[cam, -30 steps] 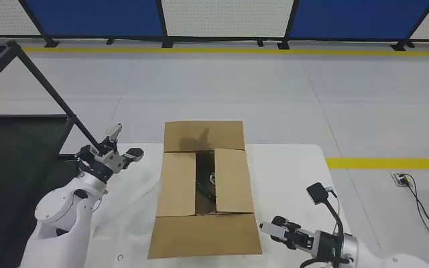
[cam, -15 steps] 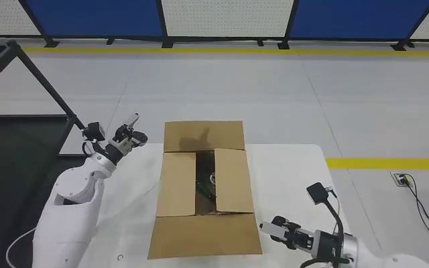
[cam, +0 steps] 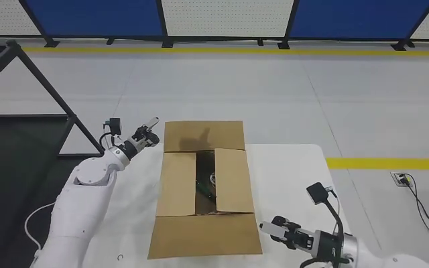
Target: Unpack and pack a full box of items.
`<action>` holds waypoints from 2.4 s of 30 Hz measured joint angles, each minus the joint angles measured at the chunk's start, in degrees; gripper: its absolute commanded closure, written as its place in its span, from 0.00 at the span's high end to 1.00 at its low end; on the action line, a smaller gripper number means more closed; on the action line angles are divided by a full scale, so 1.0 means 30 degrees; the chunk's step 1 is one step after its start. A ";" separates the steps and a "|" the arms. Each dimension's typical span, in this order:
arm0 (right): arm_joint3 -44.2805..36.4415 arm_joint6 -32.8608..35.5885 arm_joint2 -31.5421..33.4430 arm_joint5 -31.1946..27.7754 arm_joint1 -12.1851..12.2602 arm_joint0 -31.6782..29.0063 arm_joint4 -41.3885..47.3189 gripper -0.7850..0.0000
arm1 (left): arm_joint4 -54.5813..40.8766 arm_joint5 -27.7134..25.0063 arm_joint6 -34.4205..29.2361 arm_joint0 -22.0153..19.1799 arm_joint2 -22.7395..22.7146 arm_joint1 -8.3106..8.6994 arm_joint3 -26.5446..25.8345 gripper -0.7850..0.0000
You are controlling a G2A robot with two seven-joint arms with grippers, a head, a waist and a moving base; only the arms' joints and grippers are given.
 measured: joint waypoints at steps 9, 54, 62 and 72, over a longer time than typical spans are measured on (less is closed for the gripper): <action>-0.0455 -0.0980 0.0035 -0.0204 0.0345 -0.1013 0.0155 1.00 | 0.0749 -0.1809 0.0705 -0.1653 0.1450 -0.0854 0.3048 1.00; 0.2731 0.2399 -0.3812 0.3464 0.2376 0.1074 -0.0600 1.00 | -0.7005 -0.6353 -0.8116 0.1469 0.0415 0.1253 -0.2342 1.00; 0.2879 0.1241 -0.4121 0.3336 0.2572 0.1146 -0.0048 1.00 | -0.7613 -0.5849 -0.8616 0.2102 0.1097 0.1989 -0.3571 1.00; 0.3149 -0.1455 -0.5186 0.1135 0.2494 0.1929 0.3041 1.00 | -0.8273 -0.5676 -0.8790 0.2488 0.2251 0.2604 -0.4403 1.00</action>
